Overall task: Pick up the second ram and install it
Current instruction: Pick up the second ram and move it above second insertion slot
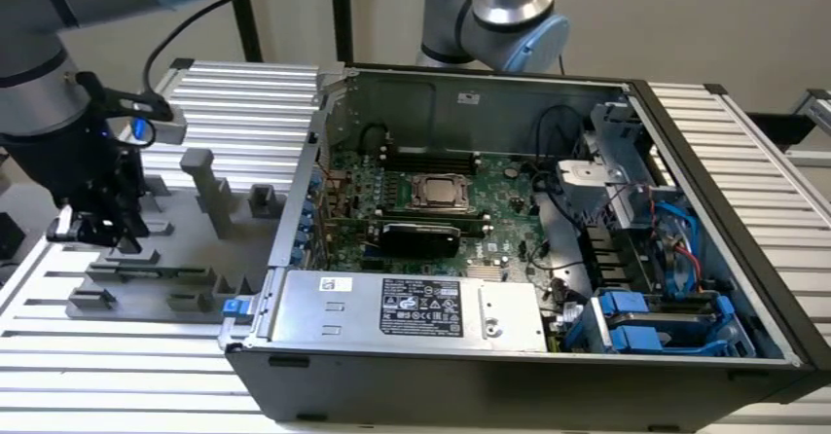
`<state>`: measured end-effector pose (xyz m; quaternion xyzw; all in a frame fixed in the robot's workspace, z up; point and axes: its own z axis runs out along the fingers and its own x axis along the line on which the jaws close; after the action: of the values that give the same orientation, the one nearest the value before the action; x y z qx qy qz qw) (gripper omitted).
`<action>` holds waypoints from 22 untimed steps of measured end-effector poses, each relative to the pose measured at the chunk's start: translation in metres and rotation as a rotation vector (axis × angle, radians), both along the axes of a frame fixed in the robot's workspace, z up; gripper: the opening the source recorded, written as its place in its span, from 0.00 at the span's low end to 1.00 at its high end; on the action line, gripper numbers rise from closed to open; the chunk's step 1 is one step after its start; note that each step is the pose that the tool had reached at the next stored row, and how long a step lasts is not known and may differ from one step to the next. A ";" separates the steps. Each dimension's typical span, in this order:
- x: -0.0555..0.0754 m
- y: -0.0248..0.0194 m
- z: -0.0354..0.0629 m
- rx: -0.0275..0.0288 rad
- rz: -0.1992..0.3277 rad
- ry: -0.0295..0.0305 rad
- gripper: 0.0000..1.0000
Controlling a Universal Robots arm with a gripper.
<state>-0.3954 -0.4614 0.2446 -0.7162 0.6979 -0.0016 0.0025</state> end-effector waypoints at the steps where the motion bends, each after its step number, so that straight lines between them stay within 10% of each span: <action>1: 0.000 -0.0005 -0.0017 0.0000 0.000 0.0001 1.00; 22: 0.008 -0.0097 -0.0251 0.0131 -0.001 0.0002 1.00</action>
<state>-0.3877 -0.4711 0.2196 -0.7159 0.6981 0.0031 0.0071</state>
